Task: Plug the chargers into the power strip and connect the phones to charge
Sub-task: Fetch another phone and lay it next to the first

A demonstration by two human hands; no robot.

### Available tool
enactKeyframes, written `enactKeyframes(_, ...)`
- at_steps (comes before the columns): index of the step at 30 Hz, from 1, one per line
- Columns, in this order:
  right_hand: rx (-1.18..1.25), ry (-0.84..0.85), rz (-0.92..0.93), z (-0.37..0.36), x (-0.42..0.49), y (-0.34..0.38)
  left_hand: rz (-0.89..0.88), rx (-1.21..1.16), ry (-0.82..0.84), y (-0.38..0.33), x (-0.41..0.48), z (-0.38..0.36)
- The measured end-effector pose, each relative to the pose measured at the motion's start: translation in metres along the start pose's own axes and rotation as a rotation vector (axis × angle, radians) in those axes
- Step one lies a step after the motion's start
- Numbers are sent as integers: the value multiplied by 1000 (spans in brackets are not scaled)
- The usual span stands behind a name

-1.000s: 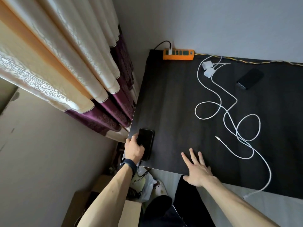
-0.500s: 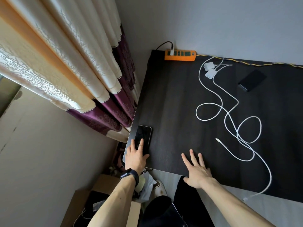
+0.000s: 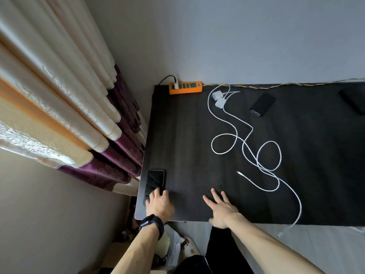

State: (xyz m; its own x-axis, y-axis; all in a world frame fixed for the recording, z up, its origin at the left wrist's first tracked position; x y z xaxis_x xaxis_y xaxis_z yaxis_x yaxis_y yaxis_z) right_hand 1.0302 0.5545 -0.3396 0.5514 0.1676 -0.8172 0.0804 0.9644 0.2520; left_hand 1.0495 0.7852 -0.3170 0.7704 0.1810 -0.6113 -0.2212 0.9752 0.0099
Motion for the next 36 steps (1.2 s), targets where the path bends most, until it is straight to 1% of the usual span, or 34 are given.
enactKeyframes(2, 32, -2, 11, 13, -2, 3, -148, -6, 118, -31, -4, 0)
enactKeyframes(4, 121, -16, 35, 24, -7, 3, -270, -31, 184, -62, -12, 3)
enactKeyframes(7, 403, -87, 61, 33, -26, -13, -379, -42, 113, -99, -24, 19)
enactKeyframes(10, 681, -226, 48, 45, -56, -47, -478, -61, 49, -131, -33, 35)
enactKeyframes(12, 823, -341, 51, 59, -80, -75, -525, -103, 13, -154, -36, 49)
enactKeyframes(16, 1031, -600, 50, 97, -133, -146, -610, -172, -70, -212, -44, 81)
enactKeyframes(19, 1115, -747, 26, 127, -161, -198, -665, -208, -95, -262, -47, 102)
enactKeyframes(22, 1126, -840, 5, 165, -172, -250, -714, -197, -118, -324, -44, 124)
enactKeyframes(25, 1090, -833, -18, 203, -164, -290, -712, -144, -163, -377, -30, 147)
enactKeyframes(30, 981, -769, -48, 272, -124, -358, -594, -81, -207, -452, 17, 181)
enactKeyframes(33, 825, -710, -67, 296, -82, -388, -505, -44, -225, -478, 51, 195)
enactKeyframes(36, 645, -605, -121, 303, -34, -414, -443, 9, -242, -496, 85, 198)
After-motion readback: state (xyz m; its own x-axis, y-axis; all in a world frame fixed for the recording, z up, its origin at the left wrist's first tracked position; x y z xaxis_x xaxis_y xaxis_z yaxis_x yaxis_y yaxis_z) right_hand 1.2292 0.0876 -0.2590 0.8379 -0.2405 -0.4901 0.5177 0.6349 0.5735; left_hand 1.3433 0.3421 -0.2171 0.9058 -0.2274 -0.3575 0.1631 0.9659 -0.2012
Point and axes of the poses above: each hand's wrist, its own x-axis towards the middle knuckle, its own z-axis out of the back of the hand, y = z × x, the point moved 8 cm from there along x, towards the middle knuckle, and after that the axes turned 10 degrees about x, right-handed, at the moved point
